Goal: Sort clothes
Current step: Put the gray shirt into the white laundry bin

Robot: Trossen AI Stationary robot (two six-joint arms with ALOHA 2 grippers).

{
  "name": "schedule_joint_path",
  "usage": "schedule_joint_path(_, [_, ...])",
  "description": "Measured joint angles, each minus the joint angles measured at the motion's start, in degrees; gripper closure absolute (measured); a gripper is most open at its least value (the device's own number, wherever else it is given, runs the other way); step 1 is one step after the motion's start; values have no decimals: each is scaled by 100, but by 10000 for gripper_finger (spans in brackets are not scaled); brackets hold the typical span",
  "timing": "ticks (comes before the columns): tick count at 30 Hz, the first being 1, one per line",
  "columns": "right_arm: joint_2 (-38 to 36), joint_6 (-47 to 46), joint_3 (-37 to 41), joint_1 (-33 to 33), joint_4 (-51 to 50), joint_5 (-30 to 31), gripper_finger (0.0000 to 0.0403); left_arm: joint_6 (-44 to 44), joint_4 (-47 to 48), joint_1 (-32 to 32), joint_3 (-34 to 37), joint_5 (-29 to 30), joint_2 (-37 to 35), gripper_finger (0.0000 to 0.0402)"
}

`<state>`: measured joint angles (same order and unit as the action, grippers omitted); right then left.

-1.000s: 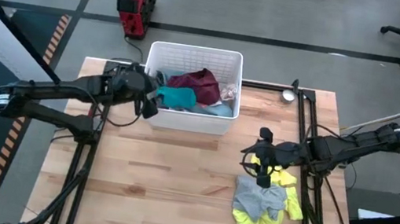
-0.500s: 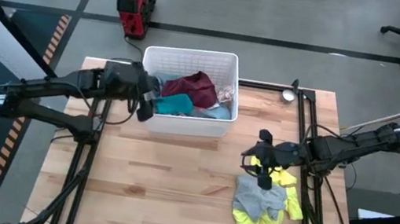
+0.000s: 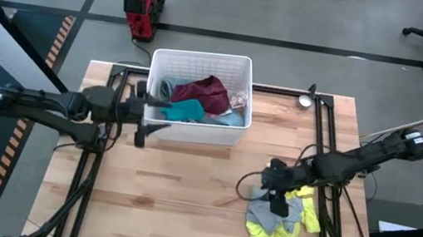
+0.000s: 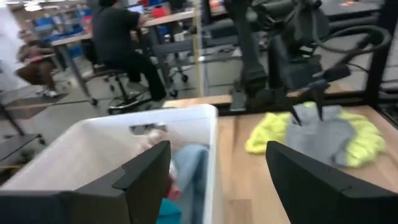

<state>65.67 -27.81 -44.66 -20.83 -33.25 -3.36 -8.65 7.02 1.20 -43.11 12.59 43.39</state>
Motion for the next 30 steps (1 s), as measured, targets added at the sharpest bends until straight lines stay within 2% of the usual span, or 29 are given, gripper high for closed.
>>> schedule_joint_path(8, [1011, -243, 0, -90, -116, -58, 222, 128, -689, 180, 786, 112, -56, 152])
schedule_joint_path(17, [1875, 63, -4, -88, -126, -168, 225, 339, -1018, 180, 1084, 185, -38, 144])
schedule_joint_path(20, [2084, 170, -10, -60, -134, -131, 257, 332, -1108, 180, 1106, 185, -38, 144])
schedule_joint_path(25, [2301, 692, -310, -43, -519, 255, 380, 229, -1276, 180, 1104, 187, -29, 153])
schedule_joint_path(30, [2336, 1150, -992, 100, -902, 680, 393, 68, -1499, 180, 1104, 189, 50, 165])
